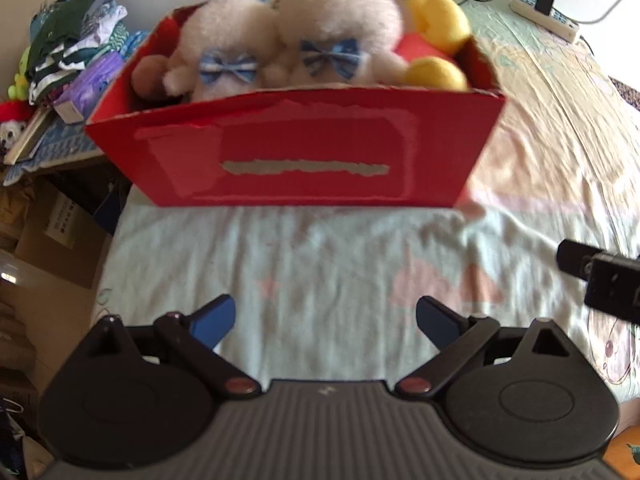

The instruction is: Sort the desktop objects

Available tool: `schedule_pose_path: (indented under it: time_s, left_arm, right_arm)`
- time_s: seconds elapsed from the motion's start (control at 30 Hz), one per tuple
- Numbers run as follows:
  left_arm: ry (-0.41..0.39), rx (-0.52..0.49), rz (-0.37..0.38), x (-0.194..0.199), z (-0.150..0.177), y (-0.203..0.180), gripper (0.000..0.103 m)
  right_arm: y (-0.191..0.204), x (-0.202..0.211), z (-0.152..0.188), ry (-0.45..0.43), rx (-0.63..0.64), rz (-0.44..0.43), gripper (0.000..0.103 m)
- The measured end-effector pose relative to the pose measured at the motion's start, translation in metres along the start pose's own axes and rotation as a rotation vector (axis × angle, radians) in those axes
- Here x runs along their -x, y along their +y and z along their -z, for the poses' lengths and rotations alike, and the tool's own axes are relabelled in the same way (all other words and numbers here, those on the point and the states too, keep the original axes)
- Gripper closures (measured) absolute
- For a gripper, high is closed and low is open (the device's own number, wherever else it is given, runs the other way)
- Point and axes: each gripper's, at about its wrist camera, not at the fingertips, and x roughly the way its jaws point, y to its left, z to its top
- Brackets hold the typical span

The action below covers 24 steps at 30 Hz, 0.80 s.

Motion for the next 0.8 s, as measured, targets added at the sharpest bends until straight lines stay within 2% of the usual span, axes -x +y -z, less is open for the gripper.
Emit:
schedule_pose_path:
  time_s: [0.17,0.4,0.8]
  left_arm:
    - [0.007,-0.01,-0.004,-0.003,-0.008,0.029,0.006]
    - [-0.009,-0.014,-0.05,-0.007,-0.017,0.065,0.005]
    - [-0.026,-0.004,-0.047,-0.015,-0.029,0.116,0.005]
  right_arm:
    - [0.034,-0.003,-0.002,0.002,0.029,-0.015,0.01]
    - [0.075,-0.005,-0.007,-0.004,0.057,-0.026,0.01]
    - [0.126,-0.005,-0.01,-0.032,0.054,-0.024,0.01]
